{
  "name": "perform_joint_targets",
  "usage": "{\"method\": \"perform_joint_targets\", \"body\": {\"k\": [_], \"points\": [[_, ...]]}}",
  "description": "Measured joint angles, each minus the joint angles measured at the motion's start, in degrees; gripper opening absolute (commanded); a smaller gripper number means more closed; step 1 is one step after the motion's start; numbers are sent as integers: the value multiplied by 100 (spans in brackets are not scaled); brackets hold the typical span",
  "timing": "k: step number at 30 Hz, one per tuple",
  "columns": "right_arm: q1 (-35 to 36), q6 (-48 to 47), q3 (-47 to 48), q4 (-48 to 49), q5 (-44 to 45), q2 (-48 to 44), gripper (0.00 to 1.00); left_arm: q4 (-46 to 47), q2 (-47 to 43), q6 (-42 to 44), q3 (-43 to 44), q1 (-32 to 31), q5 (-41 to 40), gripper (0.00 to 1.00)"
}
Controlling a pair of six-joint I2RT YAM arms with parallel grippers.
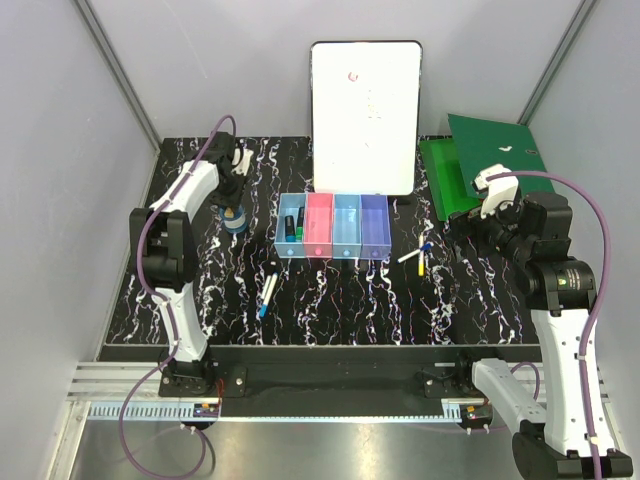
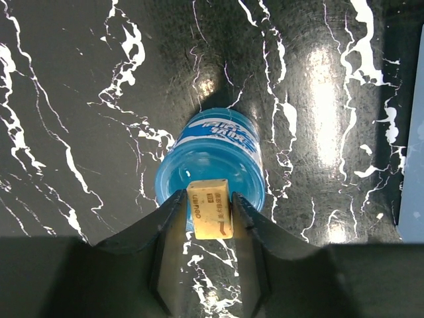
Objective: Sort the stationery into containers
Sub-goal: Pick up the stationery from the center of the board.
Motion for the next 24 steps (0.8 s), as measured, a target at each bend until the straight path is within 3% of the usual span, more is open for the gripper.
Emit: {"method": "perform_joint_targets", "body": {"k": [1,5,17,24], "points": [[0,0,0,0,0,2,96,2,9,2,0,-2,17,23],[0,7,0,0,0,11,96,4,20,2,0,4,42,1],[0,249,243,-42,-201,208,98,-59,-96,-11,2,22,238,0],[0,973,909,-42,-949,599,98,-269,-1091,92,2,-68,868,0]]}}
